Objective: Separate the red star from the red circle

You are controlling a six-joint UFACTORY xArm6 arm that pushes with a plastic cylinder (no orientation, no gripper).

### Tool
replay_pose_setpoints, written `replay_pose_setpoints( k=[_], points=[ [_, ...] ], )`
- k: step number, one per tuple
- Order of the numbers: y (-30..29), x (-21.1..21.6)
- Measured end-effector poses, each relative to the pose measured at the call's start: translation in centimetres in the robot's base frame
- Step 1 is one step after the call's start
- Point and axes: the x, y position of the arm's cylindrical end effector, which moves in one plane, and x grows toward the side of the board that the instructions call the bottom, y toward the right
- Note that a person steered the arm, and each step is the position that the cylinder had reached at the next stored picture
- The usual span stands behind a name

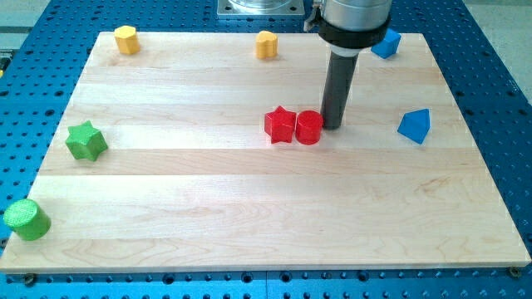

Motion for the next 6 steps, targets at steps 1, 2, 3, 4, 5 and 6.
replay_pose_setpoints(
  k=[1,2,3,4,5,6],
  points=[
    [-6.0,3.6],
    [-9.8,7.1],
    [-5.6,6.4],
    [-4.8,3.8],
    [-11.6,-0.3],
    [-17.1,6.1]
  ],
)
